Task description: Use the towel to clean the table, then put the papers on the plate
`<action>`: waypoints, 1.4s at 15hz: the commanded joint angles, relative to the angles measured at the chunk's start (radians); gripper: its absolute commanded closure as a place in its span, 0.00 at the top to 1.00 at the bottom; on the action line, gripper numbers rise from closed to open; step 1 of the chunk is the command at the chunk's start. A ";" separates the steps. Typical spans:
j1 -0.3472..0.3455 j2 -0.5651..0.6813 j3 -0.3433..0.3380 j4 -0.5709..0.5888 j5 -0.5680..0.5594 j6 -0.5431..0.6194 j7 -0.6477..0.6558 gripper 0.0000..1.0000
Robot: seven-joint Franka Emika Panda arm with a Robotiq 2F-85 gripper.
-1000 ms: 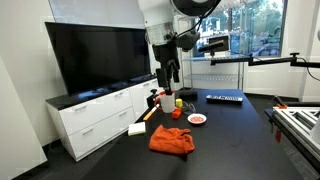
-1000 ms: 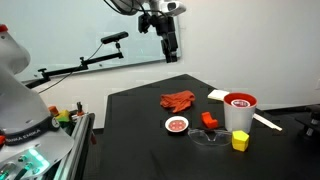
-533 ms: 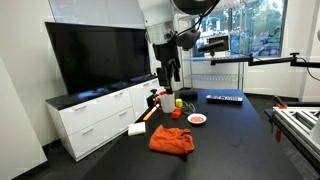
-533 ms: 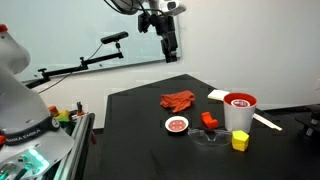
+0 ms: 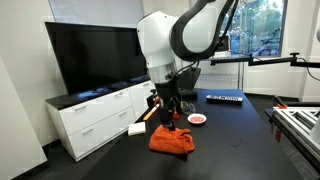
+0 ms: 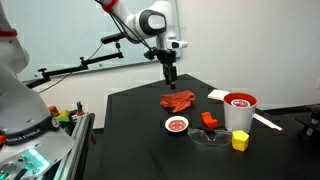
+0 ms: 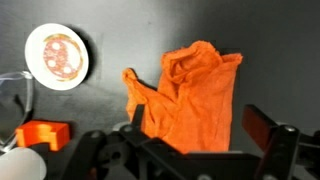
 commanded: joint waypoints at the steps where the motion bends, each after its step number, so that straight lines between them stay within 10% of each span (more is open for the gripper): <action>1: 0.009 0.041 -0.016 0.014 0.103 0.098 -0.097 1.00; 21: -0.014 0.125 -0.036 -0.013 0.214 0.297 -0.315 1.00</action>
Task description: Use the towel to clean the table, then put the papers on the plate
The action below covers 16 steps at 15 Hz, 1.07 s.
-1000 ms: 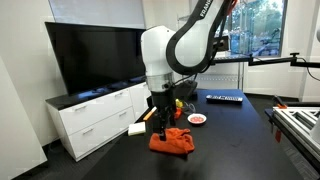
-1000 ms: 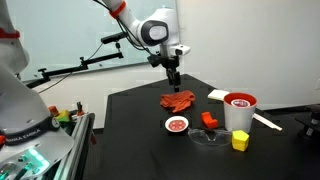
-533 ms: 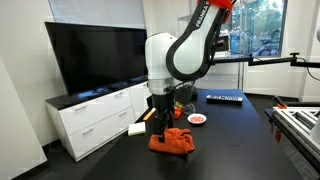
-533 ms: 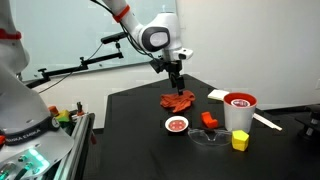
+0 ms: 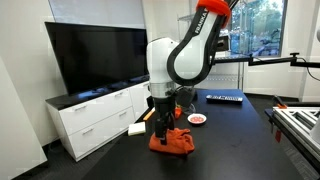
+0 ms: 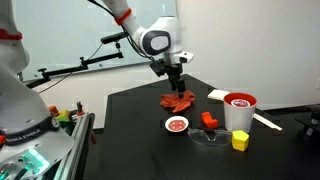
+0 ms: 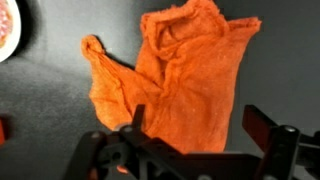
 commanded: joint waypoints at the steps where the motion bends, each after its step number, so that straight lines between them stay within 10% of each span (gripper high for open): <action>1: -0.008 -0.004 -0.006 -0.009 0.024 0.021 -0.062 1.00; 8: -0.013 0.014 -0.014 -0.013 0.025 0.023 -0.066 1.00; 9: -0.013 0.015 -0.015 -0.013 0.024 0.024 -0.066 0.75; 16: -0.009 0.014 -0.019 -0.014 0.016 0.036 -0.065 0.27</action>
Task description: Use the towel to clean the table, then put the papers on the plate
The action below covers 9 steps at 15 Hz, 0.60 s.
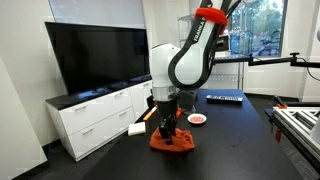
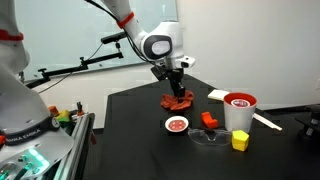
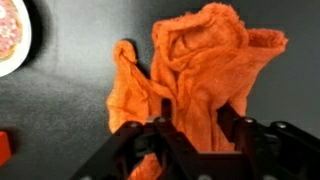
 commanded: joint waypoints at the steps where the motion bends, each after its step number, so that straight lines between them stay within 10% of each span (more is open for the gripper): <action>1: 0.000 -0.018 -0.002 -0.012 0.016 0.025 -0.048 0.20; 4: 0.001 -0.019 -0.003 -0.013 0.013 0.029 -0.049 0.00; 9: -0.001 -0.036 0.013 -0.035 0.015 0.032 -0.087 0.03</action>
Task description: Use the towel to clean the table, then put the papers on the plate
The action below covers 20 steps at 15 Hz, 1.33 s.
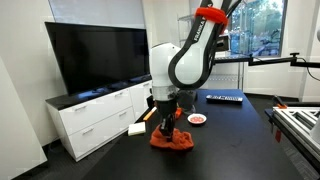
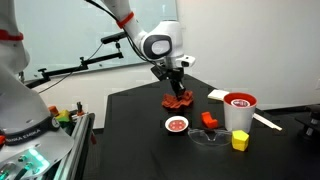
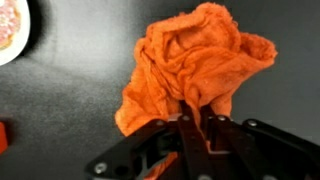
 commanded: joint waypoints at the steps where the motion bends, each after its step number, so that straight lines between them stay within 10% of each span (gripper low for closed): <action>1: 0.000 -0.037 0.017 -0.041 0.015 0.020 -0.071 0.03; 12: -0.001 -0.129 0.143 -0.182 0.039 0.023 -0.212 0.03; 20: -0.015 -0.084 0.012 -0.108 -0.010 0.024 -0.161 0.03</action>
